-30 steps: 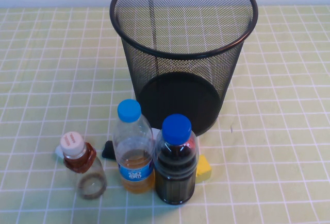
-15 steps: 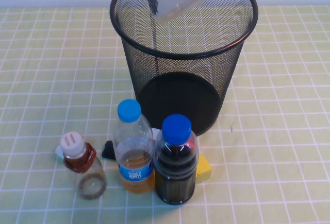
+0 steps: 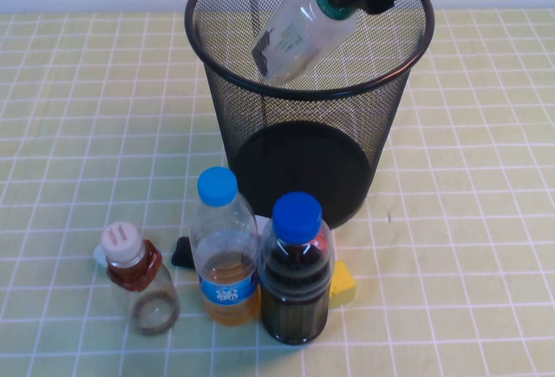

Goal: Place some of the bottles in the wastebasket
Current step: Place the bottle in the trash can

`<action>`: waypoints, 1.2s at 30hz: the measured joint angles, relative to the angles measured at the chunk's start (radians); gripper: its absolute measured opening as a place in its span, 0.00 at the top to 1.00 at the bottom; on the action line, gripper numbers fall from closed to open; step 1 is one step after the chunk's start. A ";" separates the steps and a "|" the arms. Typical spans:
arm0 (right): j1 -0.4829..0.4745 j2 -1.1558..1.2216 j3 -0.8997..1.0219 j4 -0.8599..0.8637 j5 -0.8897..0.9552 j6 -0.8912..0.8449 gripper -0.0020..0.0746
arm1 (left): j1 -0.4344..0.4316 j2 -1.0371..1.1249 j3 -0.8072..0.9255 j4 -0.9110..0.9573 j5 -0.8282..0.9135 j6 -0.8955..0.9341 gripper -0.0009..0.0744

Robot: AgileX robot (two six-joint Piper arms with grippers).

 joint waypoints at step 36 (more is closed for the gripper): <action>0.000 0.055 0.000 -0.033 0.035 0.000 0.48 | 0.000 0.000 0.000 0.000 0.000 0.000 0.99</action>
